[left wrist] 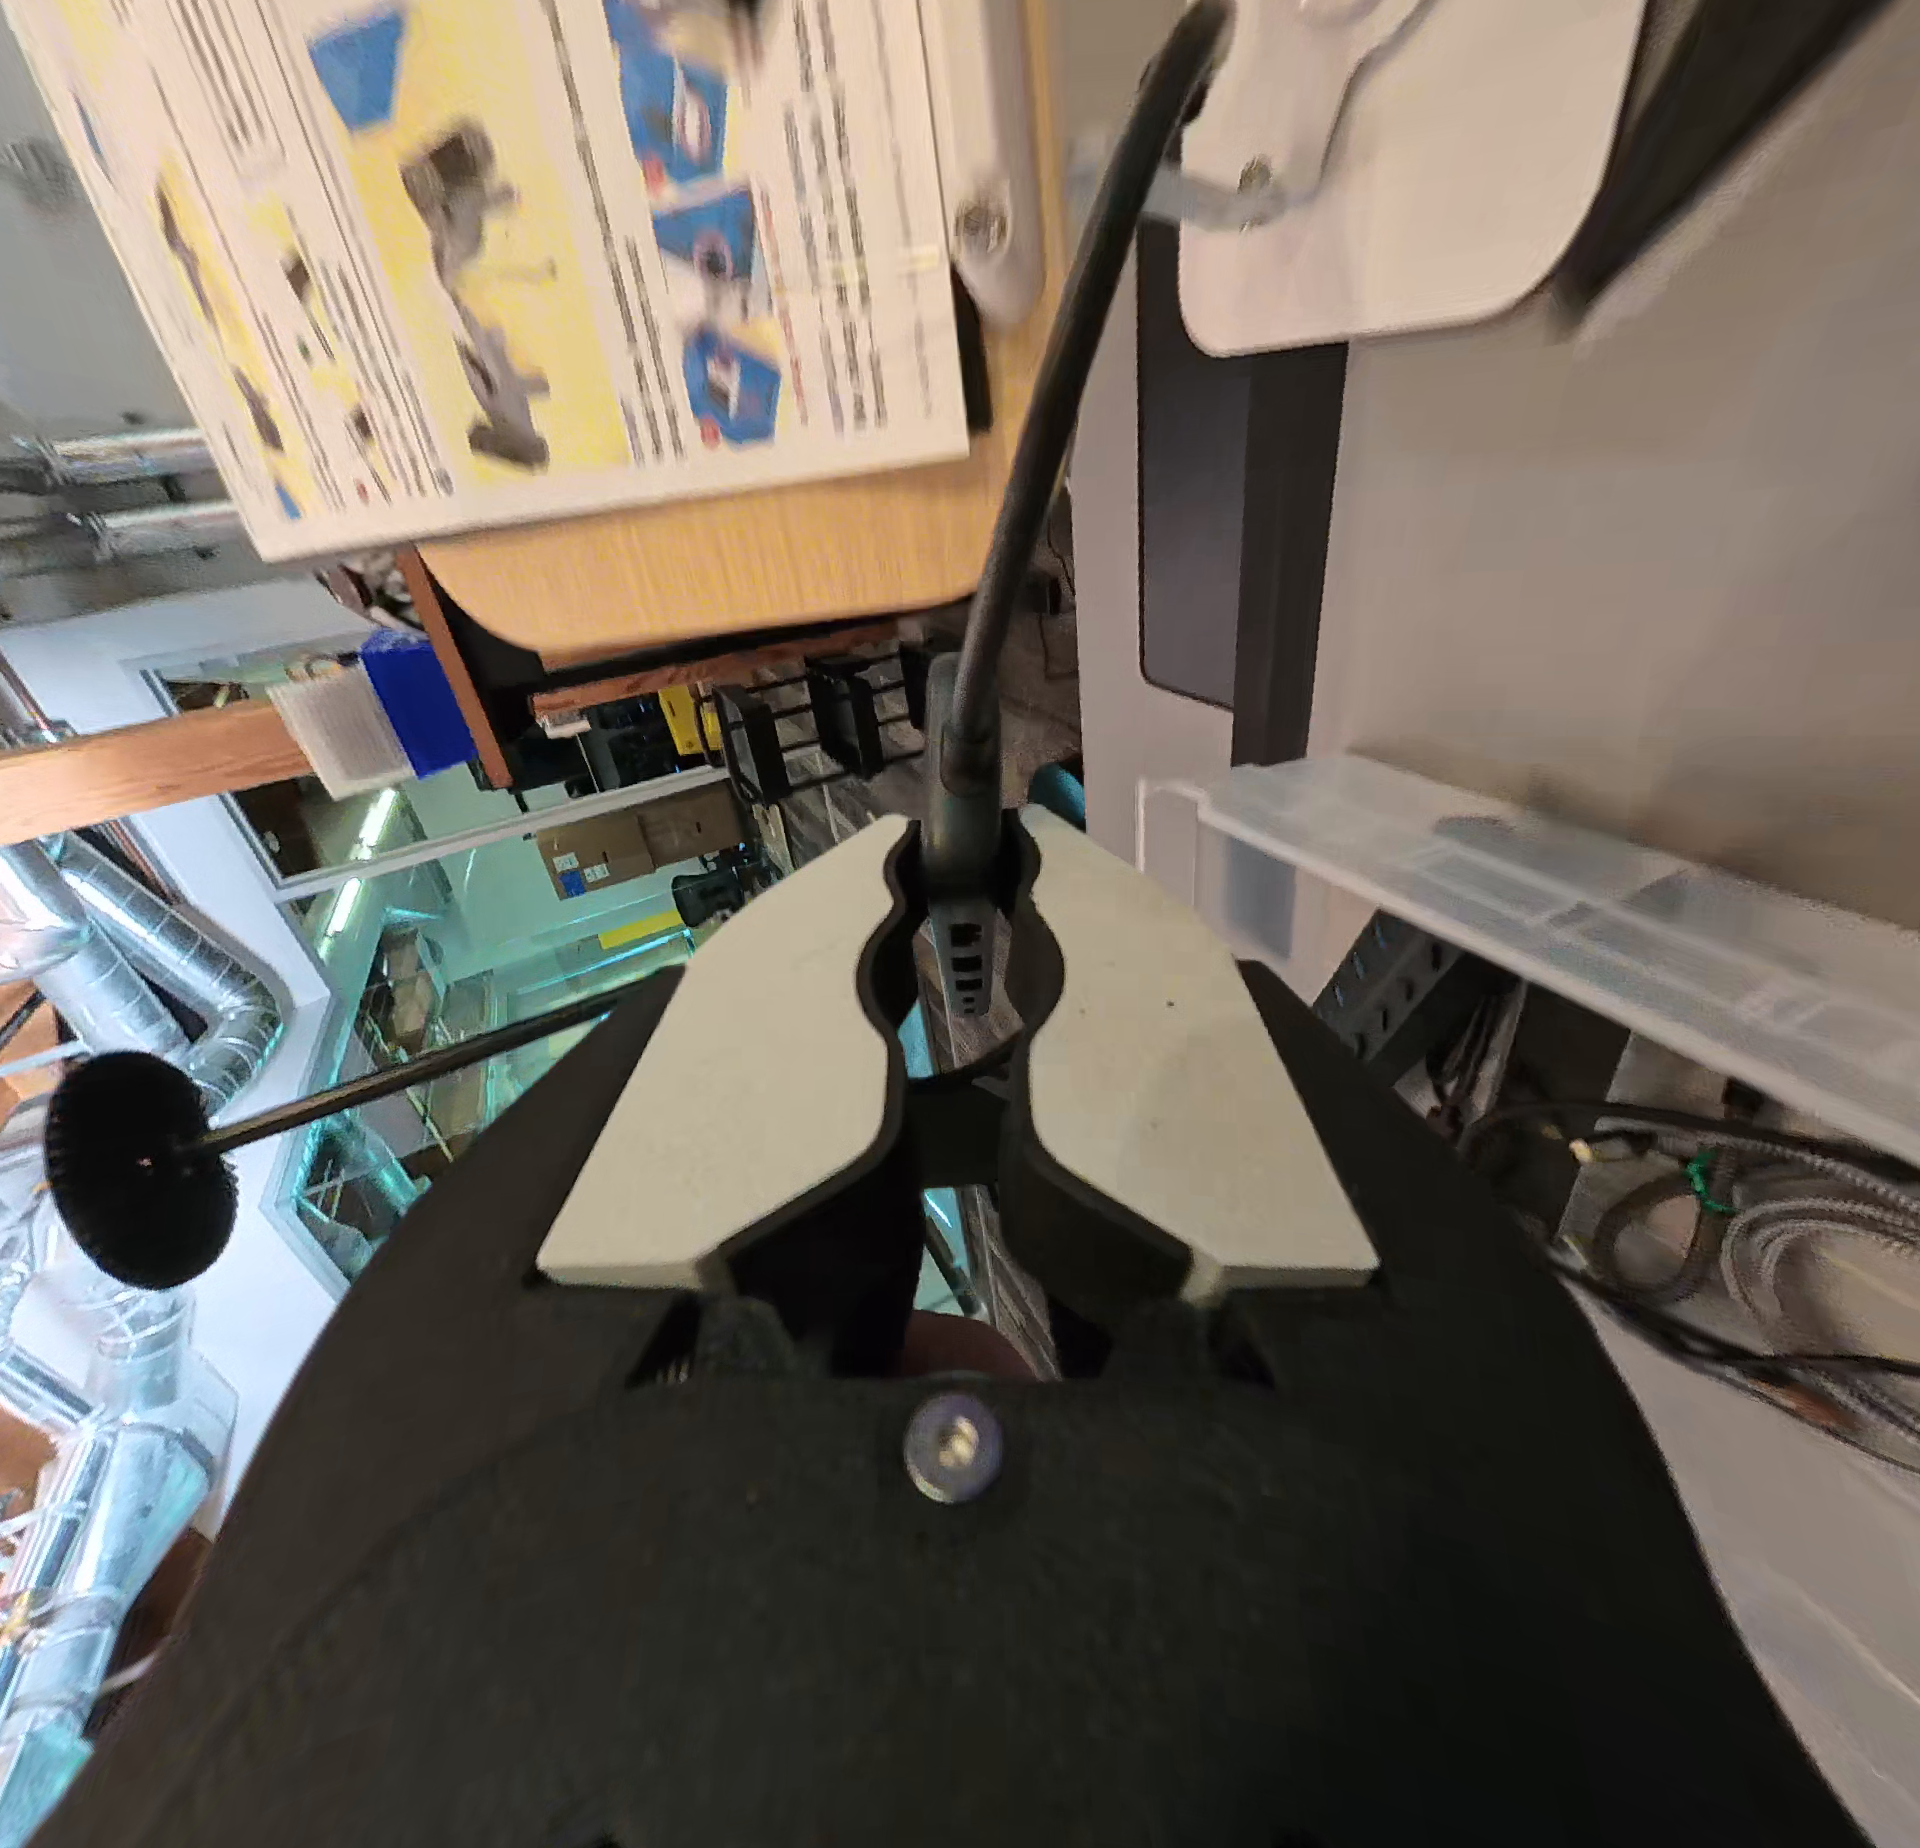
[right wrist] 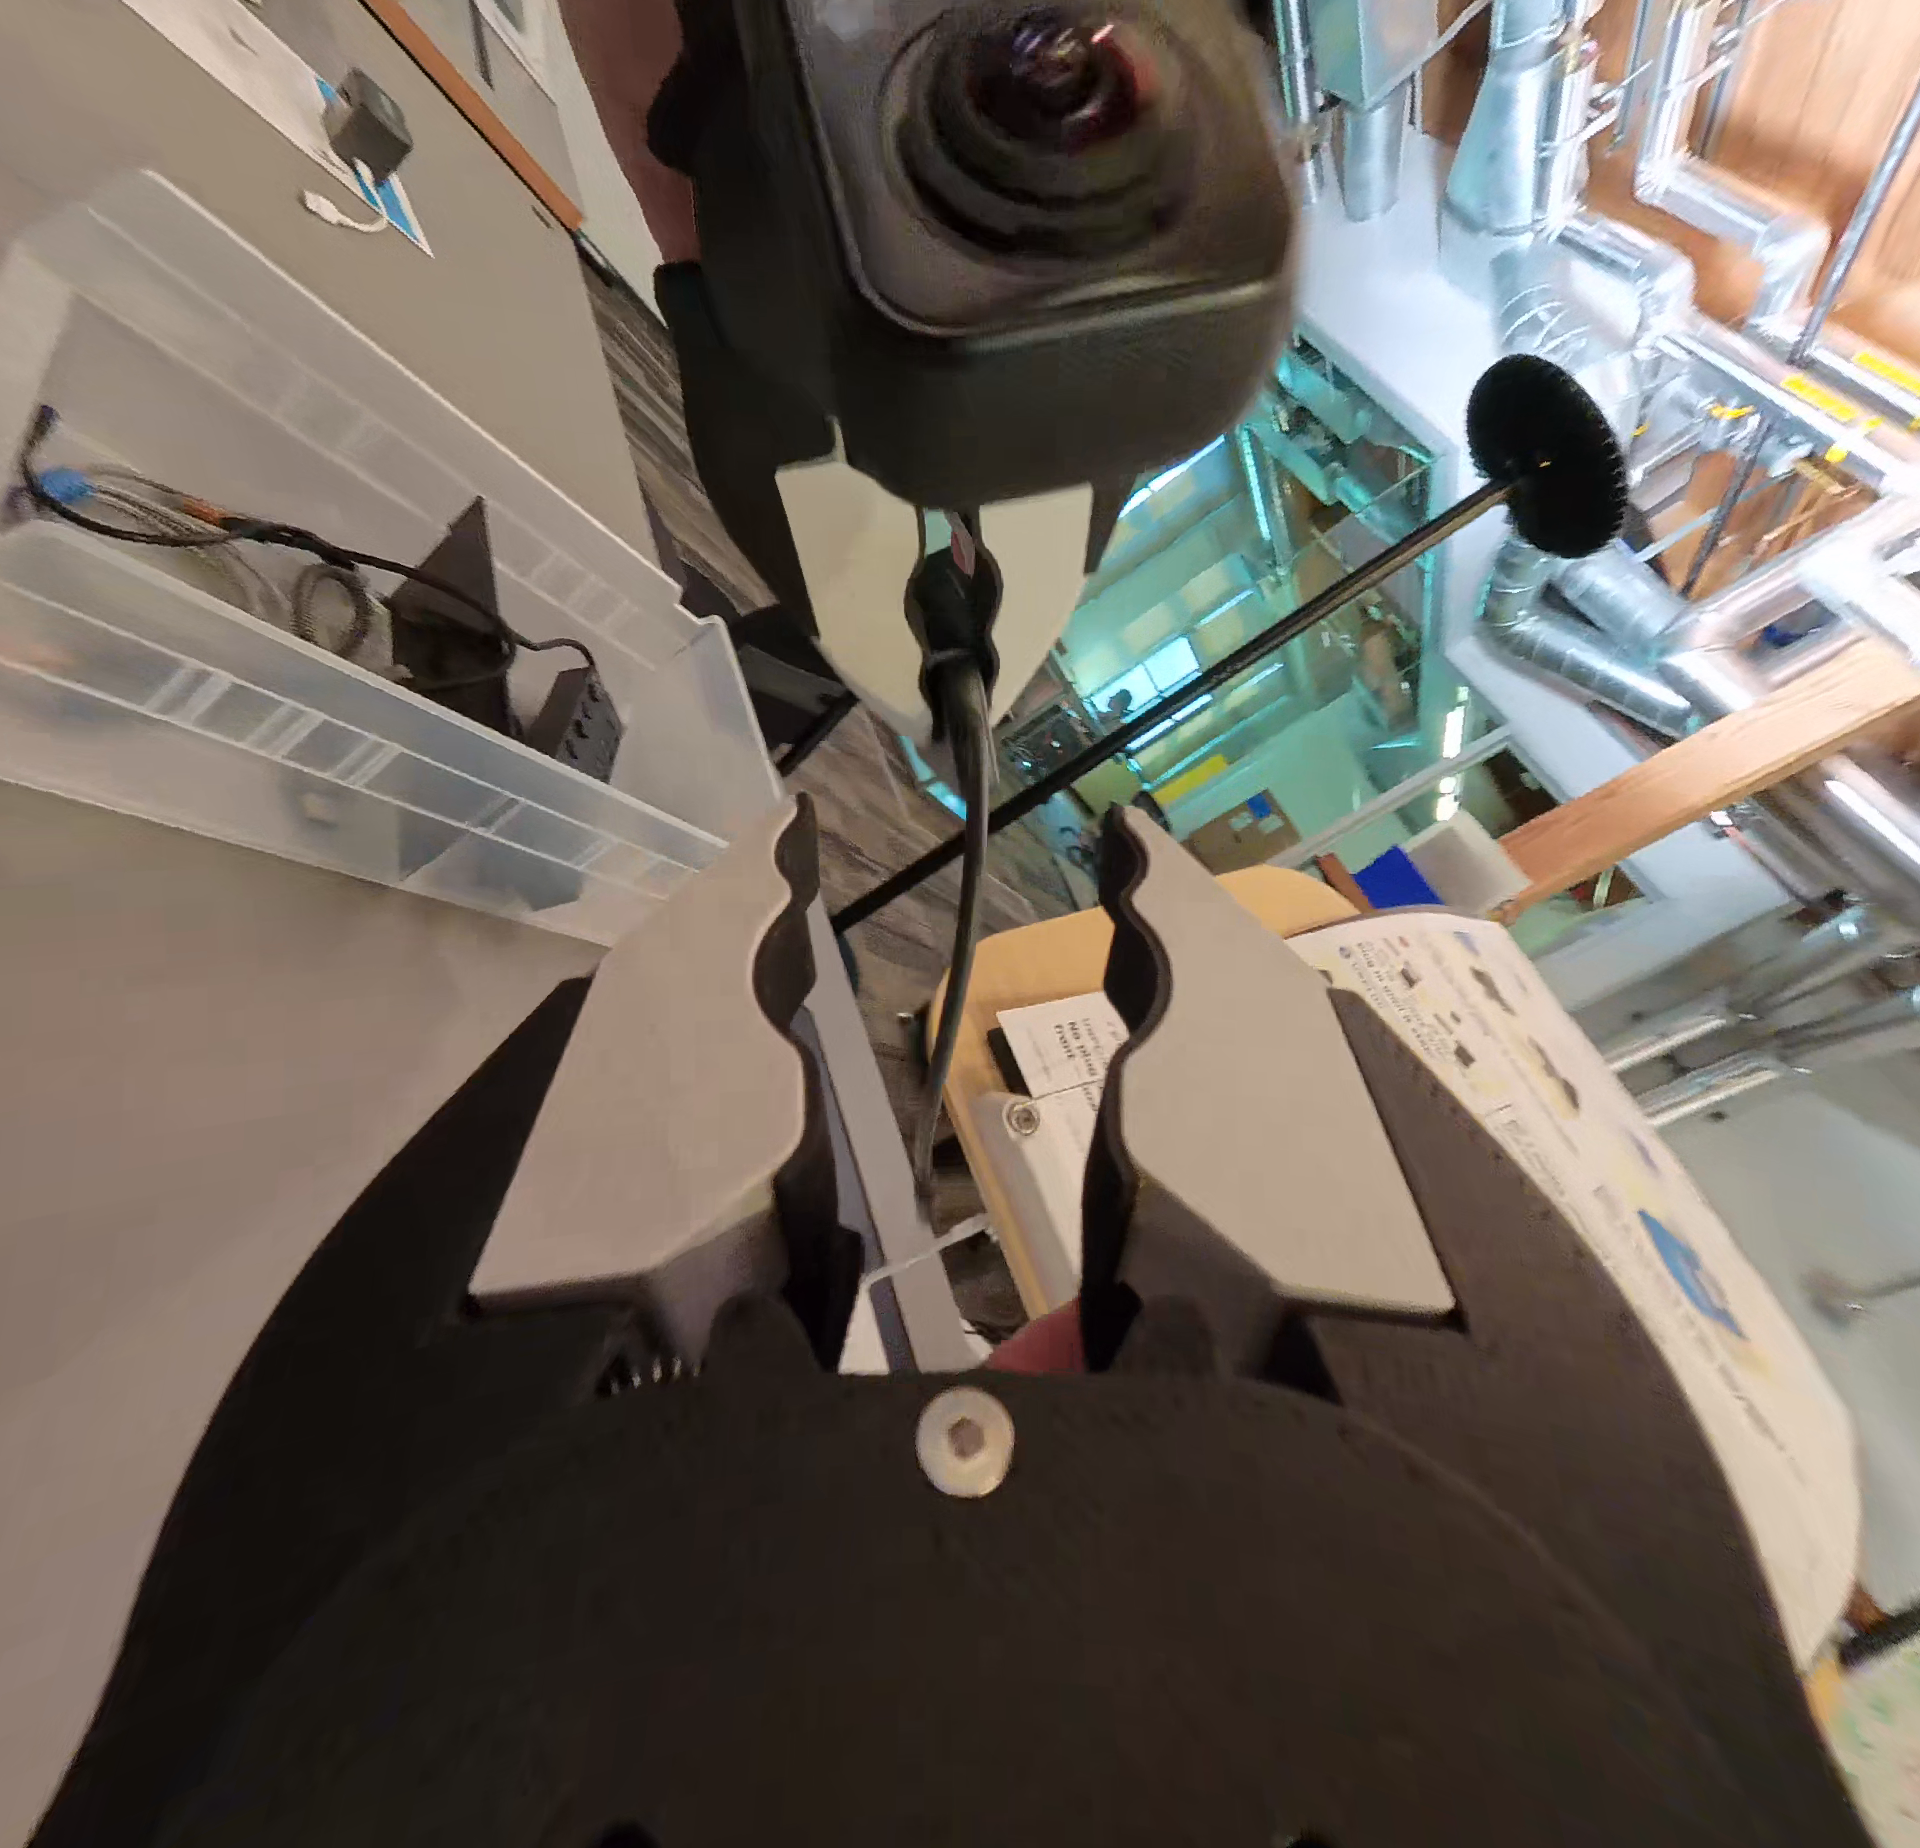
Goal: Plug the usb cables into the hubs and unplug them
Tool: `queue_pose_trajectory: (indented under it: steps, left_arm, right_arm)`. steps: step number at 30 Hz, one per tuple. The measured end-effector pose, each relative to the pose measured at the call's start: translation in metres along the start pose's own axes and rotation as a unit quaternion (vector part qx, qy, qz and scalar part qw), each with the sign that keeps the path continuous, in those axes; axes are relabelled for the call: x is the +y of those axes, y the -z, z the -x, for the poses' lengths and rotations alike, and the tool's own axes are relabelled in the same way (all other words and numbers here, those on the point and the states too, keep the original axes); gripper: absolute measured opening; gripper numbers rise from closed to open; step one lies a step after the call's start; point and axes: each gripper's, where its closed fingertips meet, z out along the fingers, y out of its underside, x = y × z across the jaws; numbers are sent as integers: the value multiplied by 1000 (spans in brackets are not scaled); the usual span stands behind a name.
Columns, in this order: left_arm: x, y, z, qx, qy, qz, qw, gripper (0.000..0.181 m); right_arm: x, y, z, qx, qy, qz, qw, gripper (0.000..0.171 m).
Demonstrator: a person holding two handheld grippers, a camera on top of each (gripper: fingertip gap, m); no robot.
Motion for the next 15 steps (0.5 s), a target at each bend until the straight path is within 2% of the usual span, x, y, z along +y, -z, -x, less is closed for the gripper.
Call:
queue_pose_trajectory:
  steps: [8,10,13,15]
  left_arm:
    - [-69,15,-10,11,-44,-57,997,13]
    - [-75,18,-9,9,-49,-56,997,13]
    - [-80,21,-9,18,-37,-72,997,13]
    - [-83,25,-9,22,-30,-80,996,13]
  right_arm:
    - [19,-6,-3,25,20,53,998,45]
    - [19,-5,-3,23,19,41,999,39]
    - [24,-4,-7,21,-17,45,999,47]
    - [29,-2,-11,22,-43,34,998,42]
